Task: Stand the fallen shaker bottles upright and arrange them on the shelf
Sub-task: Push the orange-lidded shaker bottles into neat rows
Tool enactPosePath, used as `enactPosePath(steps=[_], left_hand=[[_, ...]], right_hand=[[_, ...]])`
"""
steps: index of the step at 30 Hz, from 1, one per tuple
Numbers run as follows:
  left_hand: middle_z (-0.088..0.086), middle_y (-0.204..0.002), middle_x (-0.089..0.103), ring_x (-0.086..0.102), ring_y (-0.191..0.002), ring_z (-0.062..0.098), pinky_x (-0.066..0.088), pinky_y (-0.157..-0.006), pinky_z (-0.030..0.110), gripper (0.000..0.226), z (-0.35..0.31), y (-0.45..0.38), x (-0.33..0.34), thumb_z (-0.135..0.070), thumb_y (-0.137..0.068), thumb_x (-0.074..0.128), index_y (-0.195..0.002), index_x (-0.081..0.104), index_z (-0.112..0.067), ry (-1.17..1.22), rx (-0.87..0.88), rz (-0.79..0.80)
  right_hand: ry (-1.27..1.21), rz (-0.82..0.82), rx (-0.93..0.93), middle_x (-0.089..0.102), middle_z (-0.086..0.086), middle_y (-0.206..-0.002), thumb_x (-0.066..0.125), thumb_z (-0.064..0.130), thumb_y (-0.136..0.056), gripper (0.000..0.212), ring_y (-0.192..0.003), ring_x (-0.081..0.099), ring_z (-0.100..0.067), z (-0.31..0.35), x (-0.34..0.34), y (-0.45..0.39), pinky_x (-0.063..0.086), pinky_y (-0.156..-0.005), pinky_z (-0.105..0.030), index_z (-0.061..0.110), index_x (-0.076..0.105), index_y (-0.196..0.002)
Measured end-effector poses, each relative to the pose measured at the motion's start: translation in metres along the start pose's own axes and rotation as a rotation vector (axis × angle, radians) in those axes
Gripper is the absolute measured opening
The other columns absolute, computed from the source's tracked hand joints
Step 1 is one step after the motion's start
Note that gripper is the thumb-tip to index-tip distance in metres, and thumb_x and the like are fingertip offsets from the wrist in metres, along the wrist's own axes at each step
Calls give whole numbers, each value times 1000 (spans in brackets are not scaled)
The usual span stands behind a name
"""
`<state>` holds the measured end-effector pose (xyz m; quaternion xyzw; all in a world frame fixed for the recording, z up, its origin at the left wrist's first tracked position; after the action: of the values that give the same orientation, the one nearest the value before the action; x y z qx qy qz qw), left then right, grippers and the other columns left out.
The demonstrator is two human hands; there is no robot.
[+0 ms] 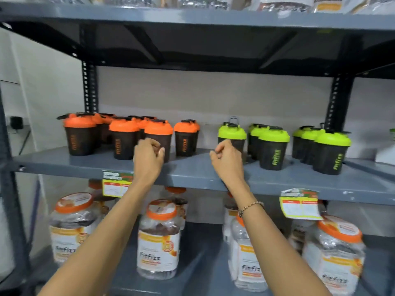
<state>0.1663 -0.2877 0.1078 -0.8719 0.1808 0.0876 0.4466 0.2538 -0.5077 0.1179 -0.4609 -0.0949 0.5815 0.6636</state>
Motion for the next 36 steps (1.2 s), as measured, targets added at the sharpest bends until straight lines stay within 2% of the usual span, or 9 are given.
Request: enactPosePath(steps=[3,5,9,12,16,20,24,29,36], left_hand=[[26,-128,42,41,-116,43,35,-98,47,55,53,-29,-39,-18,-80,70,-124,44,4,-128,-113,-129],[27,-138,30,34,-125,44,33,-102,50,79,86,-48,-53,-22,-78,75,-136,30,6,-153,-224,-95],[26,-147,18,28,-135,40,29,-112,45,108,121,-77,-43,-33,-72,80,-144,11,8,-54,-259,227],[23,-153,14,25,-139,37,29,-111,43,120,130,-81,-29,-40,-68,82,-147,3,5,-29,-293,405],[24,-145,32,40,-130,39,38,-102,43,107,135,-82,-20,-40,-71,80,-140,13,6,-18,-259,441],[24,-134,48,49,-122,40,42,-95,44,81,142,-80,-14,-33,-79,75,-131,23,3,-40,-211,448],[24,-131,51,50,-122,40,43,-95,44,72,144,-77,-13,-32,-82,71,-127,28,3,-80,-191,452],[21,-129,53,51,-120,38,44,-93,44,70,144,-77,-12,-32,-82,71,-127,28,0,-96,-202,439],[21,-127,53,52,-118,37,45,-91,43,69,143,-76,-14,-36,-84,68,-129,30,0,-134,-183,458]], right_hand=[[-33,159,42,69,-14,-98,67,23,-85,27,-102,62,-31,34,57,-3,44,-81,-31,5,59,-104],[-61,211,78,65,-16,-112,71,31,-83,47,-110,58,-31,51,86,-6,44,-86,-32,2,54,-115],[-56,298,211,43,-21,-141,80,42,-72,94,-131,43,-35,65,127,-9,41,-105,-43,-8,30,-135],[-32,378,288,33,-22,-149,84,42,-67,114,-137,36,-36,70,149,-7,34,-112,-46,-9,13,-142],[-4,360,343,49,-18,-138,86,39,-65,103,-128,49,-35,75,165,-4,42,-103,-41,-5,25,-135],[24,295,357,52,-20,-136,86,28,-67,89,-125,51,-36,72,167,-4,44,-100,-41,-3,34,-131],[27,304,389,51,-18,-138,86,27,-68,88,-126,51,-35,69,164,-4,43,-104,-44,0,32,-132],[107,304,392,47,-18,-141,85,39,-66,102,-131,46,-37,79,173,-1,42,-105,-46,-3,25,-138],[149,191,479,50,-19,-136,85,32,-68,90,-128,48,-38,71,157,-1,44,-101,-47,0,33,-133]])
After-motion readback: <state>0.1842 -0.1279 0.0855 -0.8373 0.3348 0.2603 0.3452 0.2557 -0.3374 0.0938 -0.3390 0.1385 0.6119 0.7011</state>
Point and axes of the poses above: each hand's wrist, its own y-axis away from the middle knuckle, its own x-axis out of the palm, z = x × y, the point moved 7 cm from there along -y, towards the middle knuckle
